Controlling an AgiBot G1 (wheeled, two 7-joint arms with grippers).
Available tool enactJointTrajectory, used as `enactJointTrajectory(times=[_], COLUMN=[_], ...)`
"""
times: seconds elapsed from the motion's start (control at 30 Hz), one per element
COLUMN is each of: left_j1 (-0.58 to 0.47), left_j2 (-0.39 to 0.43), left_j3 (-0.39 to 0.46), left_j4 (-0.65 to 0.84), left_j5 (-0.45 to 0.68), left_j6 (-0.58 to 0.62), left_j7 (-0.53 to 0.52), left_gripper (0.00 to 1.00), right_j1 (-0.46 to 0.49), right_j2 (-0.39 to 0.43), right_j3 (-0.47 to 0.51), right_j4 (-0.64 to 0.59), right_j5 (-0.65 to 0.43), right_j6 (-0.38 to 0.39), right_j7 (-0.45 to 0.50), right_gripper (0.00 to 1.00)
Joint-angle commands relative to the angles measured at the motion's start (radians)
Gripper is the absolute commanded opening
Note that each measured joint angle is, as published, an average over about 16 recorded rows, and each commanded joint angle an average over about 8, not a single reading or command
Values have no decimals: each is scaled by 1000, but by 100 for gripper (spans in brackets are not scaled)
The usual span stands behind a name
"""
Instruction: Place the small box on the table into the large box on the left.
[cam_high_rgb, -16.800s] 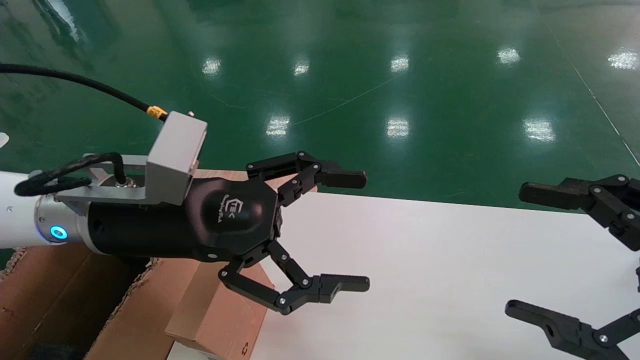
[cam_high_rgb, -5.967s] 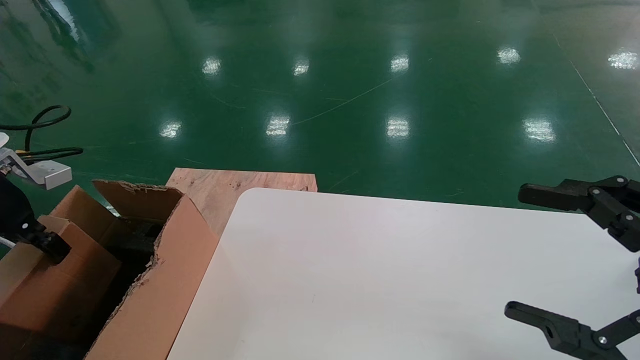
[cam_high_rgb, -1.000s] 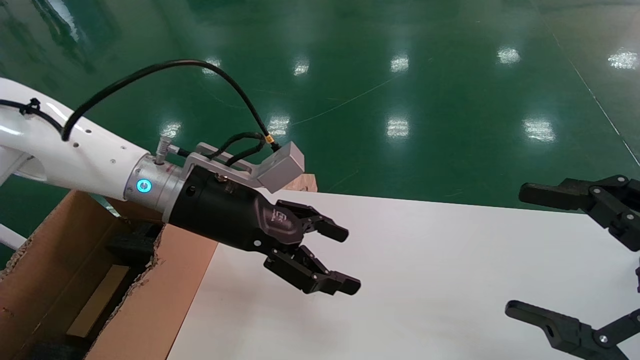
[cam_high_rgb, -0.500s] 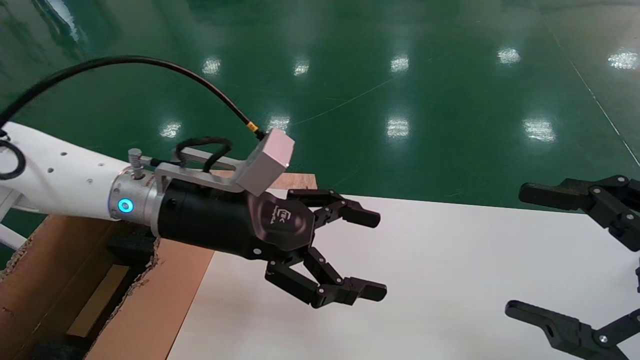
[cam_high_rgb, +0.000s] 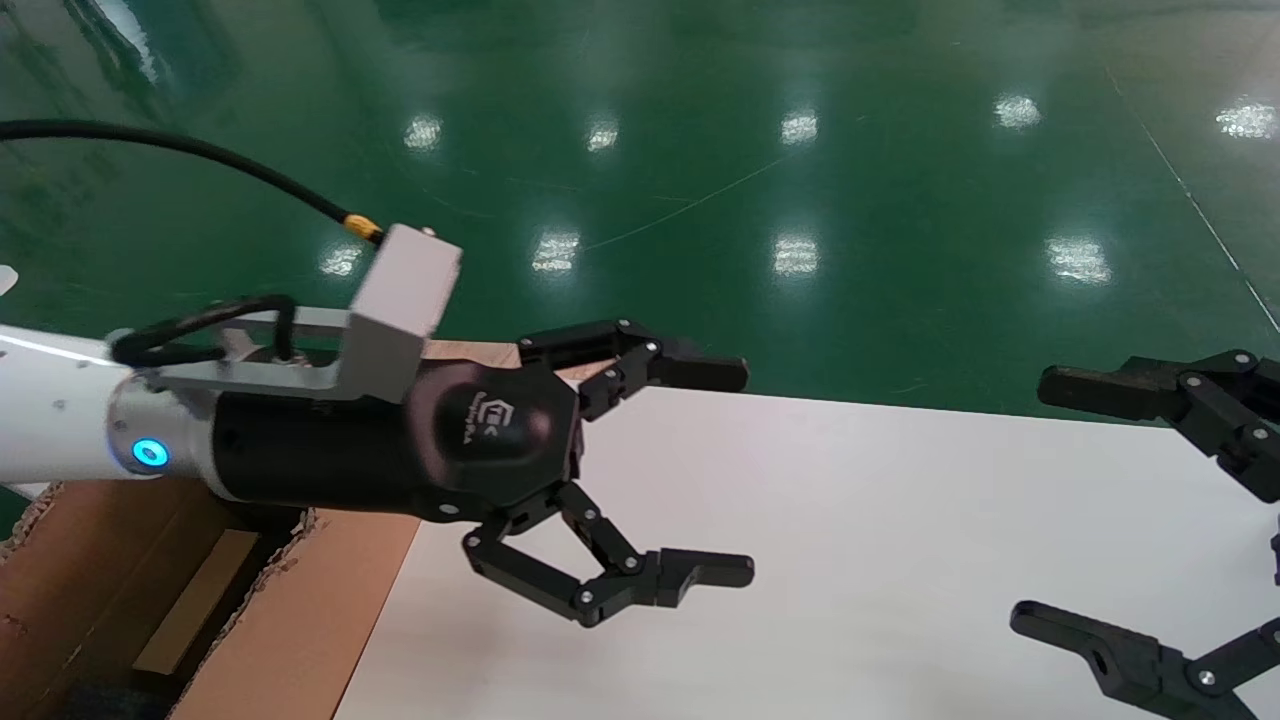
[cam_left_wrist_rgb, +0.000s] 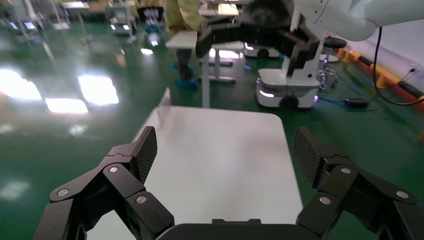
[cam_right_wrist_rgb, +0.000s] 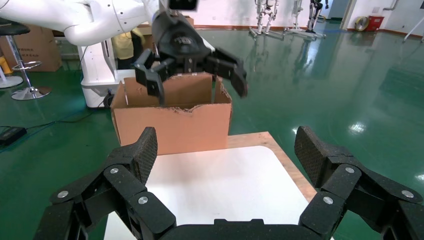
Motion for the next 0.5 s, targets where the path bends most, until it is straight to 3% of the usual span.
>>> enactJointTrajectory(times=[0.03, 0.27, 0.5], left_j1=[37, 104, 92], left_j2=[-5, -12, -12], left_j3=[-56, -156, -138], left_j4=[-21, -58, -51], left_j5=[-4, -12, -12], left_j6=[1, 3, 3], left_j7=[19, 46, 41], left_gripper=[100, 100, 100], right_j1=[0, 0, 0], right_j2=[0, 0, 0], right_j3=[0, 0, 0], right_j4=[0, 0, 0], right_j5=[0, 0, 0], right_j6=[0, 0, 0], right_j7=[0, 0, 0], right_gripper=[100, 100, 100])
